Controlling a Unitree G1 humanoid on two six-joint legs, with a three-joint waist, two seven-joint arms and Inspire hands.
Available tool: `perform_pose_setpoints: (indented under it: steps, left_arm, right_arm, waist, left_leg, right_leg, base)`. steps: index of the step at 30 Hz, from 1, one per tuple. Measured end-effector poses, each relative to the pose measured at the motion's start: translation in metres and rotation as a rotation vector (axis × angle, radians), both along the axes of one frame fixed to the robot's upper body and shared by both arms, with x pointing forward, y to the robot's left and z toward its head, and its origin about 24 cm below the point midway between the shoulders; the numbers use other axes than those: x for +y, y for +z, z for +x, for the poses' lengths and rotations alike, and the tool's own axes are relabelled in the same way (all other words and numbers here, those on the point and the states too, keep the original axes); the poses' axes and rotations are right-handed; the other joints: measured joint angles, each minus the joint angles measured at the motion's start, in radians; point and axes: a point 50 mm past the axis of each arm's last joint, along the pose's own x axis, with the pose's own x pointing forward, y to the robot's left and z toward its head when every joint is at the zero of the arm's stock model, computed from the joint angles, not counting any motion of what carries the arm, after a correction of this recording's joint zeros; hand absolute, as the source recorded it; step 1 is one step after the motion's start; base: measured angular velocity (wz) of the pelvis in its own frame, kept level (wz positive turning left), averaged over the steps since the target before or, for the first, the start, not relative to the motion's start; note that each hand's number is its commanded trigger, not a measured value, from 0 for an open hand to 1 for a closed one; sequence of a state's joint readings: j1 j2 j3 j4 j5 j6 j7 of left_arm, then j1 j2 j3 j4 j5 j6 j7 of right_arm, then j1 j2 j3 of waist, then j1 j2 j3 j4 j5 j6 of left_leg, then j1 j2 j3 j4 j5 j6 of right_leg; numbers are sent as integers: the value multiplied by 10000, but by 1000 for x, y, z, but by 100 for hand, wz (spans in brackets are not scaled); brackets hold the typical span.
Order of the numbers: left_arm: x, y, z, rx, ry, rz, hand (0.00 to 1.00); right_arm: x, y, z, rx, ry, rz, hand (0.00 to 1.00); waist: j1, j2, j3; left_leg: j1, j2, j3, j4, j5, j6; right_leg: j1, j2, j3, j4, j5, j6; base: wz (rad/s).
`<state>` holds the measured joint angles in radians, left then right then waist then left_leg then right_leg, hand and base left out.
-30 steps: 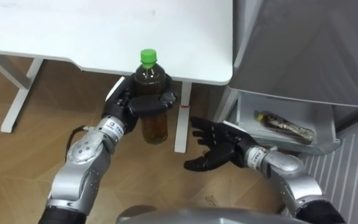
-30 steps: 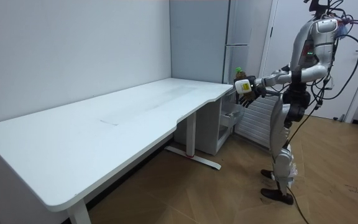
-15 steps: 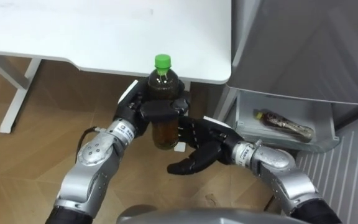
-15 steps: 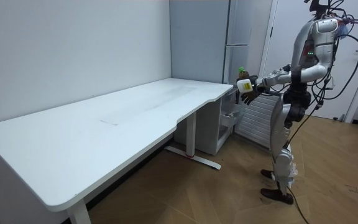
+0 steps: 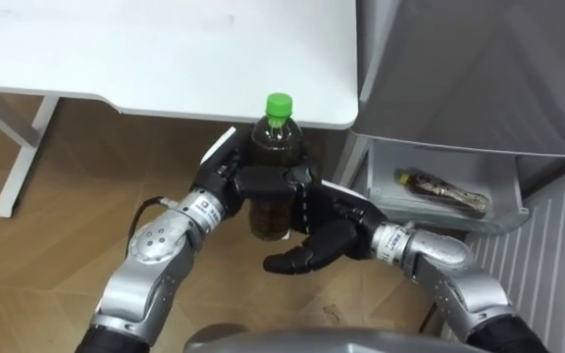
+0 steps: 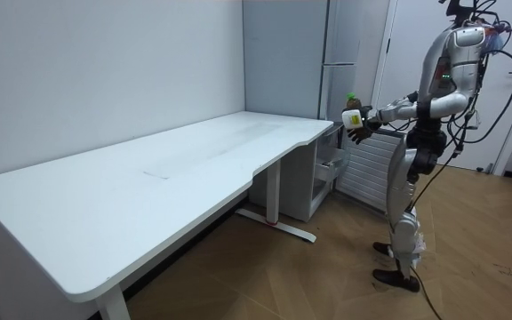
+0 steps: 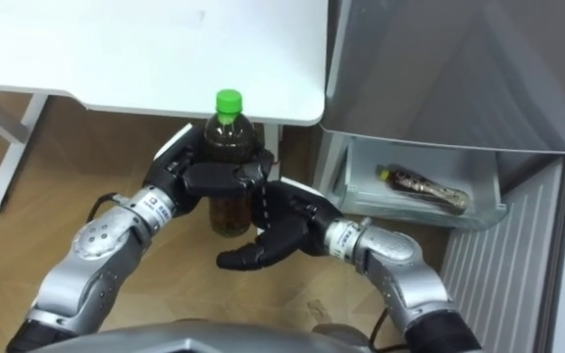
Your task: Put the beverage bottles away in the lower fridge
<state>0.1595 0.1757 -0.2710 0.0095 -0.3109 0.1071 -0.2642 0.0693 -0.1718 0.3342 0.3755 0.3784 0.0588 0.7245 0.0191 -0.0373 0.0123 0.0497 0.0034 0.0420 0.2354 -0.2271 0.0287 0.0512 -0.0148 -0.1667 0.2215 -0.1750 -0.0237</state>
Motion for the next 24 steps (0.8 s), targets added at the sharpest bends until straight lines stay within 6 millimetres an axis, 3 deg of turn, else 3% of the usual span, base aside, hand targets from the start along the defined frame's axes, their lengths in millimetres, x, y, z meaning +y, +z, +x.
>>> perform_pose_setpoints:
  steps: [8, 24]
  left_arm:
    - [0, -2, -3, 77, -422, 309, 100]
    - [-3, -6, -9, 204, -1115, 755, 100]
  right_arm:
    - [0, -3, -5, 236, 335, -98, 0]
    - [0, -12, -22, 1358, -113, 507, 0]
  waist:
    - [-65, -155, 25]
    - [43, -141, 23]
  left_leg:
    - [-35, 0, 39, 34, -1, 0]
    - [-52, 6, 65, -51, -7, 6]
  right_leg:
    - [-27, 36, 3, -25, 2, -3]
    - [-121, 27, 12, -4, 5, -1]
  base:
    - [0]
    - [-1]
